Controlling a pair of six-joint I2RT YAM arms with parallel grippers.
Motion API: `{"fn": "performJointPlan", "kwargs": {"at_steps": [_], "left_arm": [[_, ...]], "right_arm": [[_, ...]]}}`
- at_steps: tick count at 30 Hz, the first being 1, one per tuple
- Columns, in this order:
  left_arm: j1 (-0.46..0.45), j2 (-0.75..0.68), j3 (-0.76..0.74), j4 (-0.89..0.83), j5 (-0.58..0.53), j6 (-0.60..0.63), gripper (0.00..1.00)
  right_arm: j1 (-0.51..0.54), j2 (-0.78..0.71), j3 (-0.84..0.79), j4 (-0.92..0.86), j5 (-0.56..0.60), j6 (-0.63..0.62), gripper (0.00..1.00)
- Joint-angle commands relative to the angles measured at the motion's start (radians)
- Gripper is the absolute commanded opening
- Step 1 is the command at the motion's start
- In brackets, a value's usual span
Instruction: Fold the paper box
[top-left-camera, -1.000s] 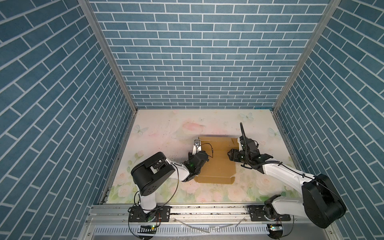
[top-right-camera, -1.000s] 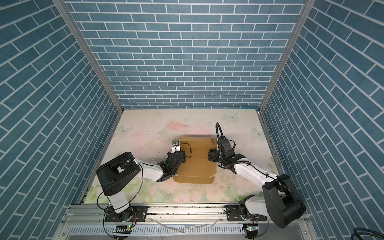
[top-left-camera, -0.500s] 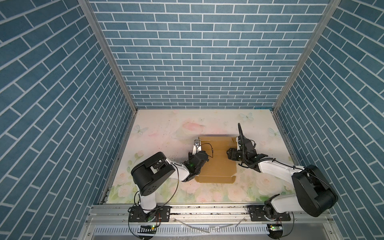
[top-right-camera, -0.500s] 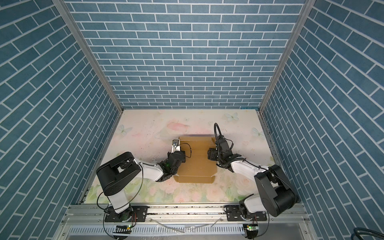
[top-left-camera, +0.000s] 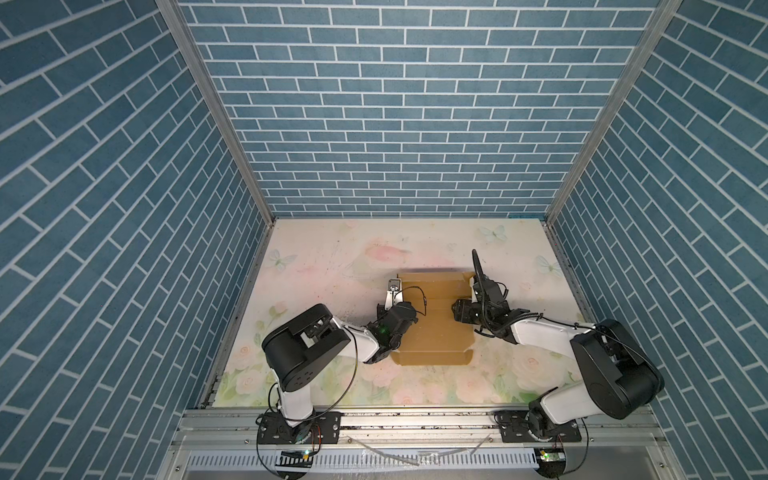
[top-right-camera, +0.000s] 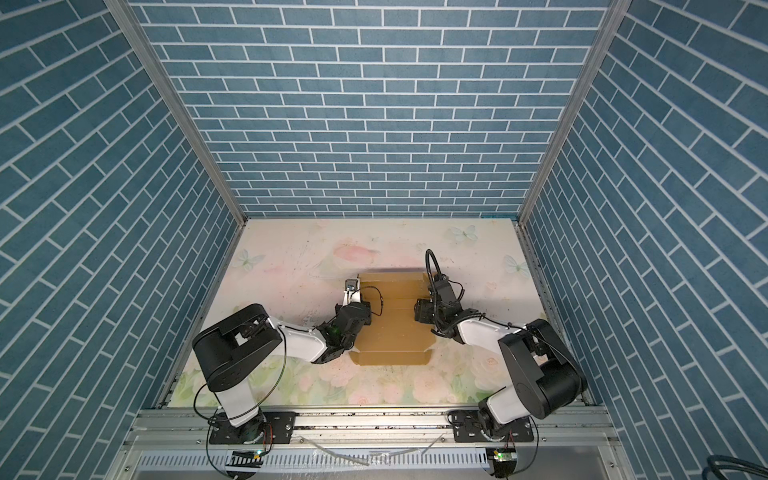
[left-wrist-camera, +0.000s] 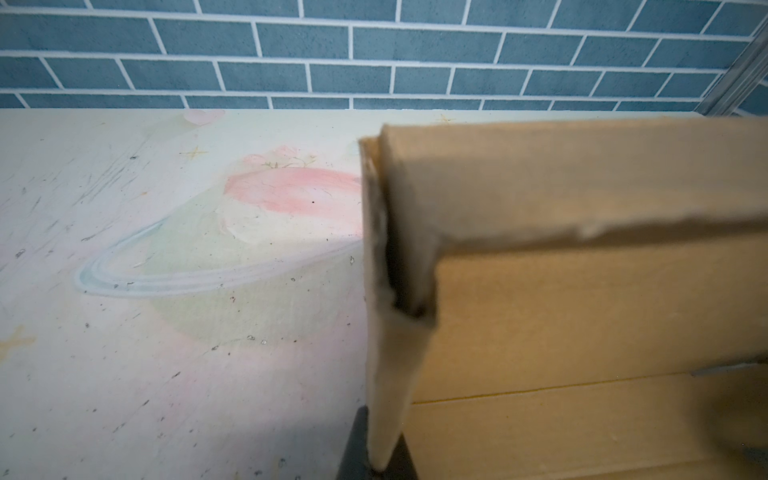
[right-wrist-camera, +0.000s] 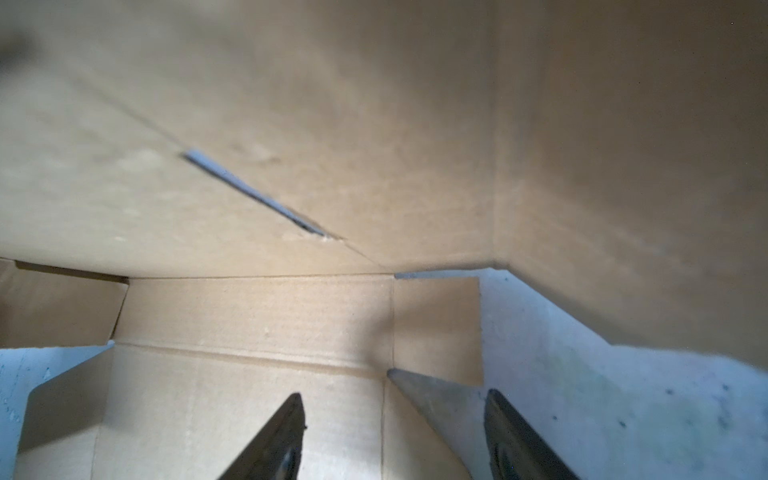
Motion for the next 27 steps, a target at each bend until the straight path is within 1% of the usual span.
{"fn": "performJointPlan", "kwargs": {"at_steps": [1, 7, 12, 22, 27], "left_arm": [[0.003, 0.034, -0.018, -0.108, 0.049, -0.003, 0.03], [0.003, 0.035, -0.013, -0.115, 0.05, -0.001, 0.03], [0.003, 0.04, -0.008, -0.12, 0.052, -0.003, 0.03], [0.003, 0.049, 0.019, -0.139, 0.056, -0.005, 0.03], [0.002, 0.049, 0.017, -0.139, 0.058, -0.011, 0.03]], "right_arm": [[0.005, 0.033, -0.021, 0.067, -0.002, -0.015, 0.69], [0.003, 0.074, -0.016, 0.138, -0.025, -0.016, 0.69], [0.004, 0.065, -0.011, 0.164, -0.059, -0.041, 0.68], [0.031, 0.016, -0.006, 0.142, -0.074, -0.076, 0.62], [0.05, 0.021, 0.002, 0.135, -0.074, -0.08, 0.6]]}}
